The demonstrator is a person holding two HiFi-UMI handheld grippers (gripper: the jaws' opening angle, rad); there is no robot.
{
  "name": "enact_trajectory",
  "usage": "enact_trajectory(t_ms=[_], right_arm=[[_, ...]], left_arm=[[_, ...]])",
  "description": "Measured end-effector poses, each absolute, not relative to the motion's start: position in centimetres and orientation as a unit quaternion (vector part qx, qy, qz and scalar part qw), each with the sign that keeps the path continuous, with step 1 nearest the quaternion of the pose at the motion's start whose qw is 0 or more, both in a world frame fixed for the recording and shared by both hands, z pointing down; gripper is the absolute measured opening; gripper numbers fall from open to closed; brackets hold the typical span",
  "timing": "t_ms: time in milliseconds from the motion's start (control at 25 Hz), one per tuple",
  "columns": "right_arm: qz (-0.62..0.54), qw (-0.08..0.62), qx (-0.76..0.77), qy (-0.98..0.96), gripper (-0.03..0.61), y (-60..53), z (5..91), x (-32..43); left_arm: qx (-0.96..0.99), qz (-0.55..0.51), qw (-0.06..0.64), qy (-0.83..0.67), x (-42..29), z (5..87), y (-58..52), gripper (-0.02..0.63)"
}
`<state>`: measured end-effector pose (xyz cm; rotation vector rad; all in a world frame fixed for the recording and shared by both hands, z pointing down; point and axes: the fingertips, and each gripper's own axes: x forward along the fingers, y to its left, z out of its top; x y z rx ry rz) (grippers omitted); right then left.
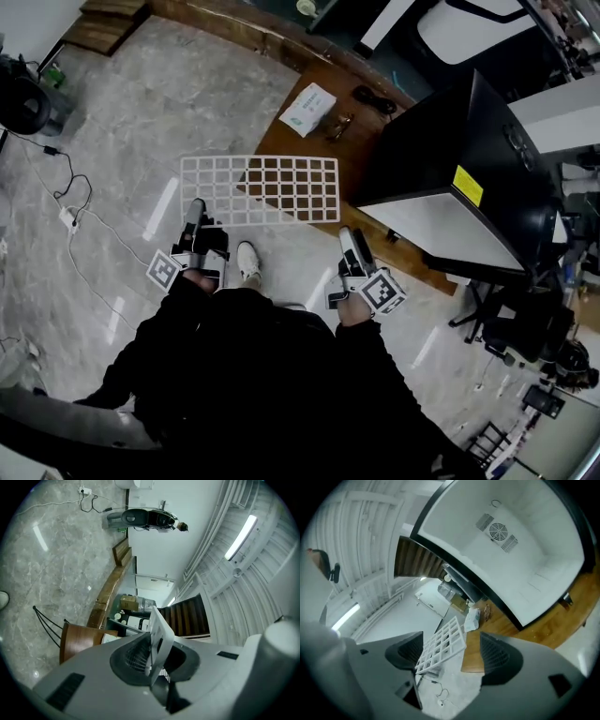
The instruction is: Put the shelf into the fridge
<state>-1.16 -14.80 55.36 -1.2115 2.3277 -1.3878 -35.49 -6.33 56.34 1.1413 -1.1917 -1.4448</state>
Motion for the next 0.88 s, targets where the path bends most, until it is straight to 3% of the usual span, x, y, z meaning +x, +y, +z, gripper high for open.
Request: enact_trajectory(t_ms=[360,520,640,880], right_arm=[[-0.555,0.213,-0.358,0.72,0.367,-12.0,53.9,5.4],[-0.571,0.254,-0.366,0.69,0.231,-11.1,52.9,7.6],[-0.57,0.302,-0.369,0.669,0.052,-9.9,51.7,10.9],[-0.551,0.361,-0.382,0.648,0.035,-6.9,49.5,18.4]], left_arm=[[0.491,-0.589,0.469,-0.438,-25.3,50.5,-2.4,0.035],[0.502,-0.583,0.479,-0.421,-22.2,48.9,-1.7,0.035],[0.515,-0.574,0.488,-0.409,-18.9,47.8,-1.4,0.037],[0.538,-0.541,0.509,-0.4,-12.0,47.0,-1.1,0.035]])
